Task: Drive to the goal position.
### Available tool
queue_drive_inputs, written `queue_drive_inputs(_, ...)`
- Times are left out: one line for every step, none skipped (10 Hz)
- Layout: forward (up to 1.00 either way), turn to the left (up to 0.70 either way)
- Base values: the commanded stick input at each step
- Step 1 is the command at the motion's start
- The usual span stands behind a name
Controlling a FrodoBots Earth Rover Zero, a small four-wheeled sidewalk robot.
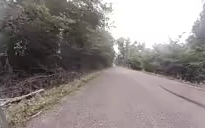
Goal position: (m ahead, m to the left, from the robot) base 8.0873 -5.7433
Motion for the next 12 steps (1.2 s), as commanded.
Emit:
queue_drive_inputs(0.7,-0.04)
queue_drive_inputs(0.7,-0.3)
queue_drive_inputs(0.7,-0.27)
queue_drive_inputs(0.7,-0.17)
queue_drive_inputs(0.7,-0.07)
queue_drive_inputs(0.7,0.0)
queue_drive_inputs(0.7,0.0)
queue_drive_inputs(0.7,0.0)
queue_drive_inputs(0.7,0.0)
queue_drive_inputs(0.7,0.0)
queue_drive_inputs(0.7,0.0)
queue_drive_inputs(0.7,0.0)
